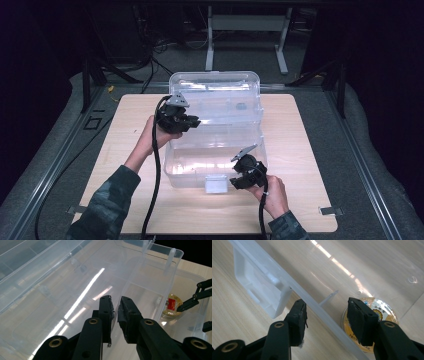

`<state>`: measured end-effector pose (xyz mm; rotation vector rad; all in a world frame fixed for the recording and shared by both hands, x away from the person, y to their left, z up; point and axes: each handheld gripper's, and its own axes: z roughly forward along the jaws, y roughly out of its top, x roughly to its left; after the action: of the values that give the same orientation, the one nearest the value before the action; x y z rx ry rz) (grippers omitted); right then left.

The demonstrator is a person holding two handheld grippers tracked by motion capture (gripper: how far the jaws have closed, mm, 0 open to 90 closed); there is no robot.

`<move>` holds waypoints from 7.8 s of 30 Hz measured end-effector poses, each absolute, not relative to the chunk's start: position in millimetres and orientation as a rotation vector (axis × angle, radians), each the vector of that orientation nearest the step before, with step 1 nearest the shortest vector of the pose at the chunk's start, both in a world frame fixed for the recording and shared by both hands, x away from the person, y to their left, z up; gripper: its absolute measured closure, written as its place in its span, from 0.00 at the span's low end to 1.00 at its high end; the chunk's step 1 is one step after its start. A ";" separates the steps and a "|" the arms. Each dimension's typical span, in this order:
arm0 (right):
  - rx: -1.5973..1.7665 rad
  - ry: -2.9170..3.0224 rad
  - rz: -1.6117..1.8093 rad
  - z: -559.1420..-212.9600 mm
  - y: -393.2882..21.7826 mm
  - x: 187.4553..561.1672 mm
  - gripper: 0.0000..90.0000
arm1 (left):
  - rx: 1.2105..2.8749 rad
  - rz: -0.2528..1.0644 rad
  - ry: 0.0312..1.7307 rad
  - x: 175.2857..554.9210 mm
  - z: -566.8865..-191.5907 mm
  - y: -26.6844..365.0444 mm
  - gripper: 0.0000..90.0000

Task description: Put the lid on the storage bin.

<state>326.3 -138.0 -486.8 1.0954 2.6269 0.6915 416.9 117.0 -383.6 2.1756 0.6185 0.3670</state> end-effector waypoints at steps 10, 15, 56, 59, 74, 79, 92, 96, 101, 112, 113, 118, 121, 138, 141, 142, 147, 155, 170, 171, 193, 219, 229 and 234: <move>1.084 2.626 0.686 -486.9 -137.9 326.2 0.55 | 2.149 0.434 0.602 396.5 -388.5 118.2 0.88; 1.083 2.617 0.683 -487.1 -137.6 325.2 0.55 | 2.129 0.457 0.592 389.8 -391.3 119.3 0.88; 1.164 2.561 0.707 -488.4 -137.9 339.9 0.49 | 2.133 0.463 0.585 384.8 -397.9 111.1 0.88; 1.174 2.560 0.702 -488.2 -137.5 342.0 0.49 | 2.132 0.462 0.587 383.9 -398.6 111.0 0.88; 1.184 2.574 0.702 -486.9 -137.8 343.1 0.48 | 2.097 0.452 0.605 373.1 -406.9 112.9 0.87; 1.206 2.543 0.751 -480.3 -144.6 340.7 0.36 | 2.092 0.418 0.605 372.9 -408.9 114.0 0.87; 1.130 2.483 1.054 -415.8 -178.1 316.9 0.32 | 2.086 0.420 0.637 369.3 -410.0 111.6 0.85; 1.096 2.387 1.125 -390.2 -187.5 320.1 0.35 | 2.080 0.421 0.646 368.4 -410.4 111.6 0.84; 1.093 2.315 1.169 -367.9 -190.6 339.2 0.38 | 2.094 0.415 0.669 367.4 -409.1 110.1 0.83; 1.096 2.298 1.148 -357.6 -176.1 382.3 0.52 | 2.085 0.398 0.676 364.2 -411.7 112.3 0.82; 1.100 2.296 1.134 -357.2 -174.1 383.7 0.54 | 2.086 0.402 0.676 363.7 -411.8 112.3 0.82; 1.118 2.293 1.119 -357.7 -171.8 389.2 0.66 | 2.084 0.406 0.679 361.1 -413.4 112.0 0.82; 1.149 2.280 1.116 -359.6 -172.2 390.9 0.82 | 2.089 0.416 0.677 358.7 -414.3 111.7 0.82; 1.198 2.188 1.141 -369.6 -176.0 385.9 1.00 | 2.119 0.406 0.685 338.4 -432.6 111.3 0.79; 1.196 2.189 1.117 -375.3 -177.0 376.7 1.00 | 2.112 0.386 0.702 336.5 -432.5 113.1 0.78; 1.200 2.192 1.131 -377.9 -177.6 374.3 1.00 | 2.098 0.379 0.708 335.5 -432.0 115.2 0.78; 1.209 2.200 1.117 -387.9 -179.1 366.0 1.00 | 2.089 0.371 0.739 328.0 -434.8 124.5 0.70; 1.214 2.205 1.105 -394.2 -179.5 358.9 1.00 | 2.069 0.393 0.781 309.8 -427.0 149.4 0.44; 1.242 2.202 1.081 -406.4 -187.8 347.8 1.00 | 2.039 0.445 1.024 287.4 -459.5 208.3 0.17; 1.241 2.205 1.077 -406.7 -188.2 346.7 1.00 | 2.037 0.452 1.036 287.5 -460.8 210.7 0.17; 1.252 2.180 1.028 -408.7 -198.0 315.2 1.00 | 2.034 0.470 1.164 292.1 -493.3 230.3 0.13; 1.332 2.249 0.938 -450.4 -199.7 292.4 1.00 | 2.079 0.465 1.199 295.3 -511.5 230.4 0.08; 1.368 2.218 0.903 -453.4 -216.4 285.3 1.00 | 2.066 0.488 1.224 293.1 -509.7 238.8 0.03; 1.427 2.169 0.881 -464.9 -240.8 276.5 0.96 | 2.054 0.511 1.266 289.8 -516.3 249.5 0.01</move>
<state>276.5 -240.8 -464.9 1.4267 2.1695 0.8813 289.8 249.5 -516.3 2.0542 1.2656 0.5107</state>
